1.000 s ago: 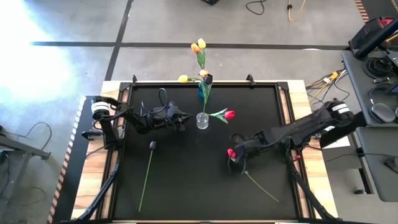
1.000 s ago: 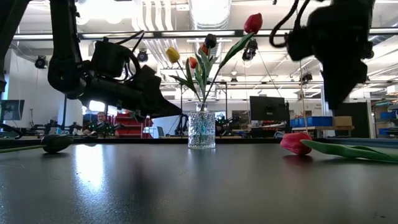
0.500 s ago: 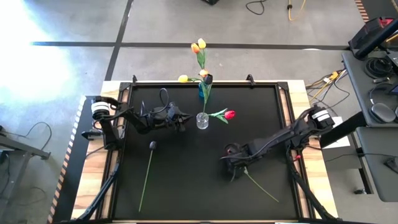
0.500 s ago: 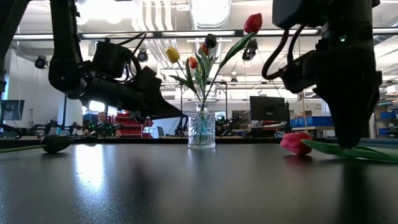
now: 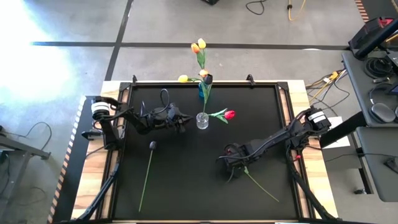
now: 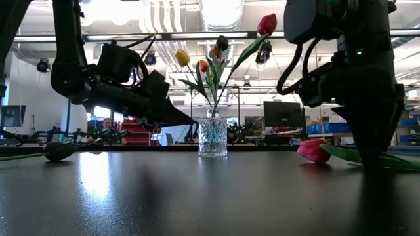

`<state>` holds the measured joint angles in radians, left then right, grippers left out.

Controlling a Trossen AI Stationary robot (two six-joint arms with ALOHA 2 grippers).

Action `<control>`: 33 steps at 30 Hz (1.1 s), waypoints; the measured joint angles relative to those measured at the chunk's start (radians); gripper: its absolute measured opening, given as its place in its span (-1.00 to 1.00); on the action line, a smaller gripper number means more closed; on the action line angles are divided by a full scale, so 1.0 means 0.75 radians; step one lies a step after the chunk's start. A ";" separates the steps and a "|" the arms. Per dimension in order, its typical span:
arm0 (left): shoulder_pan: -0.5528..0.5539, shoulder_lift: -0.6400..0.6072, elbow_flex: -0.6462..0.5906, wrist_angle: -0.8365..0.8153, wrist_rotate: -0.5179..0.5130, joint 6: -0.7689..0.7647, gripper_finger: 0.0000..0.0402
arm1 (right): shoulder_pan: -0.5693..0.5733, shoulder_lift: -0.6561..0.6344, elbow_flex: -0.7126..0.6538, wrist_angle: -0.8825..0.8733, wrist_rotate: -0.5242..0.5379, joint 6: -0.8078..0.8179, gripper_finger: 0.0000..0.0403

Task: Sort flowers into vase by color
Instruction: Put the red tulip into the transparent vase

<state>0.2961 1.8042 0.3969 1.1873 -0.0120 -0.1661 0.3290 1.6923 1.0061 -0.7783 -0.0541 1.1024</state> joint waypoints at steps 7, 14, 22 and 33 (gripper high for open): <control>-0.001 0.000 0.000 0.002 -0.001 -0.001 -1.00 | 0.001 -0.029 0.055 0.000 -0.079 -0.117 -0.78; -0.005 0.000 -0.001 0.004 0.005 -0.020 -1.00 | -0.015 -0.060 0.242 -0.027 -0.066 -0.304 -0.91; -0.013 0.000 -0.090 0.218 0.006 -0.042 -1.00 | -0.064 -0.163 0.478 -0.023 0.334 -0.574 -0.91; -0.013 0.000 -0.190 0.380 0.006 -0.078 -1.00 | -0.075 -0.206 0.633 0.579 0.622 -1.271 -0.91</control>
<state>0.2863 1.8042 0.2543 1.4727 -0.0074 -0.2249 0.2724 1.5379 1.4810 -0.3437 0.4121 0.1495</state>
